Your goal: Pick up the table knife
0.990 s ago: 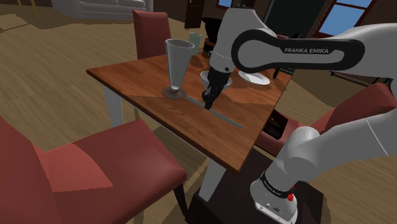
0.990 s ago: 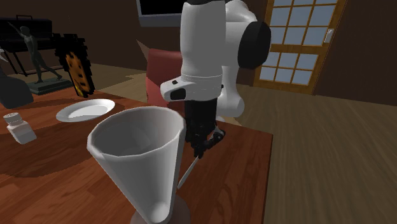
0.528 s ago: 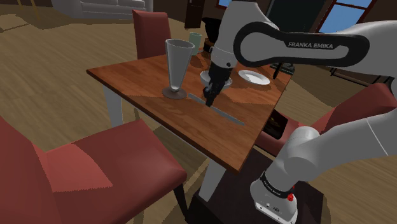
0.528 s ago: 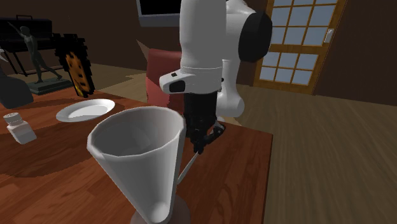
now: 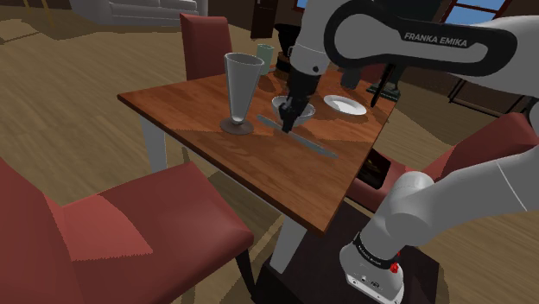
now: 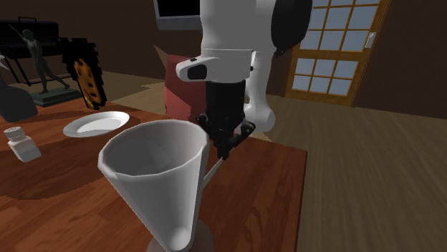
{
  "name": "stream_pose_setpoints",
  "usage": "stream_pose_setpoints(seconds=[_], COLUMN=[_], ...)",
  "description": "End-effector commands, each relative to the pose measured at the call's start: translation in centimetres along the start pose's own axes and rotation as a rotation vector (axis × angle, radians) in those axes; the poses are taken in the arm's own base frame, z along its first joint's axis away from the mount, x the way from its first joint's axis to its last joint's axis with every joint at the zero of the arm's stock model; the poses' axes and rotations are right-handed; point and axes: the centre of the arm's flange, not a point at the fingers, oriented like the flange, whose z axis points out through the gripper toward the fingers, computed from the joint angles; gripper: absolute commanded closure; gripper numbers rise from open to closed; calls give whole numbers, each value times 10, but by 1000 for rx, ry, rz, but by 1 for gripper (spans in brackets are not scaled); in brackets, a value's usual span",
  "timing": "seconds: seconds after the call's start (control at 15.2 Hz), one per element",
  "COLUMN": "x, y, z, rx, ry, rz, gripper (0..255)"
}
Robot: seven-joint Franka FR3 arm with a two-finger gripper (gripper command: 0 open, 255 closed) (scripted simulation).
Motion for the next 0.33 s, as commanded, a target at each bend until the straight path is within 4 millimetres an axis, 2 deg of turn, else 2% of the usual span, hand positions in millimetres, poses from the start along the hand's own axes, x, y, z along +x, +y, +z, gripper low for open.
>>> stream_pose_setpoints(seconds=[0.0, 0.13, 0.26], x=[0, 0, 0], y=[0, 0, 0], z=[-12, -22, -23], rx=[0, 0, 0], ry=[0, 0, 0], rz=[0, 0, 0], gripper=[255, 255, 255])
